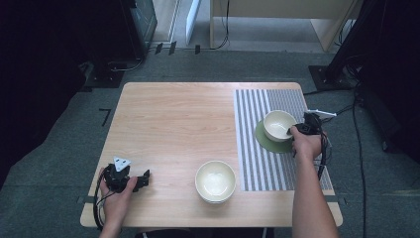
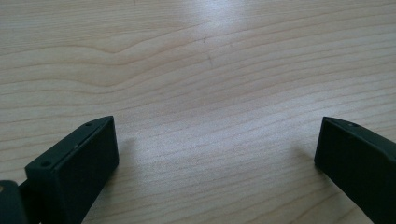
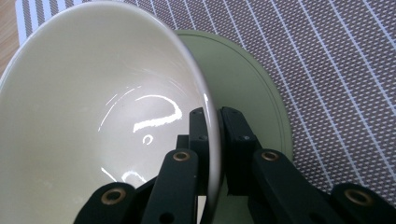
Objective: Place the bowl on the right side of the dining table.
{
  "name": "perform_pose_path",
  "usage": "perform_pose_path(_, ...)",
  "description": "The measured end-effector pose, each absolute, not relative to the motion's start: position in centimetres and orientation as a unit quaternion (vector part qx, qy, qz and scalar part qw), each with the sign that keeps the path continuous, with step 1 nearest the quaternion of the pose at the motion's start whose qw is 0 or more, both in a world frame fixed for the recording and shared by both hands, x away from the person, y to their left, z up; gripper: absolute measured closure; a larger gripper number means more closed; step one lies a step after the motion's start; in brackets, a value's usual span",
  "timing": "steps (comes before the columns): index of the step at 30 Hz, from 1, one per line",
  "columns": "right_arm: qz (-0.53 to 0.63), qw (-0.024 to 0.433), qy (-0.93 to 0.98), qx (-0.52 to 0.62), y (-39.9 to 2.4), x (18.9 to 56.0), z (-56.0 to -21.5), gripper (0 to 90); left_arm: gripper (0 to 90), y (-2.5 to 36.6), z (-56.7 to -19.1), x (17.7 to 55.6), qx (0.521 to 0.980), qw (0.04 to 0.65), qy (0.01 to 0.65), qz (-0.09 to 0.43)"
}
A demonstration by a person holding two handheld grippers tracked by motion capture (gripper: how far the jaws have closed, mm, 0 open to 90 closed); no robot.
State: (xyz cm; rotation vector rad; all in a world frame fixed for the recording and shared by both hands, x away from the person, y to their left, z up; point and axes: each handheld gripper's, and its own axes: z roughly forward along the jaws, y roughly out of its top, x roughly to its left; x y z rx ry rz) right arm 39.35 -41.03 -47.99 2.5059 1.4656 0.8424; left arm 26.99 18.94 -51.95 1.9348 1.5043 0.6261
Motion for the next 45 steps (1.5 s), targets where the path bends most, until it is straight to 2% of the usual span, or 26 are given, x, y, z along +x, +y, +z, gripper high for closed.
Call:
perform_pose_path(9,0.295,0.067,0.482,0.823,-41.1,38.9,-47.7,79.2,0.0,18.9,-51.9,27.0,0.729,0.301,0.567,0.236)
perform_pose_path(15,0.297,0.084,0.493,0.813,-41.2,38.4,-47.2,67.9,0.0,18.9,-51.9,27.0,0.729,0.301,0.567,0.236)
perform_pose_path(22,0.313,0.104,0.489,0.808,-41.5,37.5,-47.0,45.6,0.0,18.9,-52.0,27.0,0.729,0.301,0.567,0.236)
perform_pose_path(27,0.329,0.122,0.495,0.795,-41.4,37.0,-46.4,36.9,0.0,18.9,-52.0,27.0,0.729,0.301,0.567,0.236)
perform_pose_path(30,0.331,0.141,0.512,0.780,-41.0,36.6,-46.1,36.2,0.0,18.9,-52.0,27.0,0.729,0.301,0.567,0.236)
perform_pose_path(32,0.345,0.138,0.527,0.764,-40.7,36.2,-45.9,28.4,0.0,18.9,-51.9,27.0,0.729,0.301,0.567,0.236)
perform_pose_path(35,0.342,0.159,0.531,0.759,-40.3,35.7,-45.7,28.5,0.0,18.9,-52.0,27.0,0.729,0.301,0.567,0.236)
perform_pose_path(36,0.348,0.167,0.538,0.750,-40.2,35.4,-45.7,22.8,0.0,18.9,-51.9,27.0,0.729,0.301,0.567,0.236)
perform_pose_path(39,0.352,0.188,0.548,0.735,-39.9,34.9,-45.7,14.8,0.0,18.9,-52.0,27.0,0.729,0.301,0.567,0.236)
perform_pose_path(45,0.377,0.207,0.550,0.716,-39.6,33.9,-45.7,3.4,0.0,18.9,-52.0,27.0,0.729,0.301,0.567,0.236)
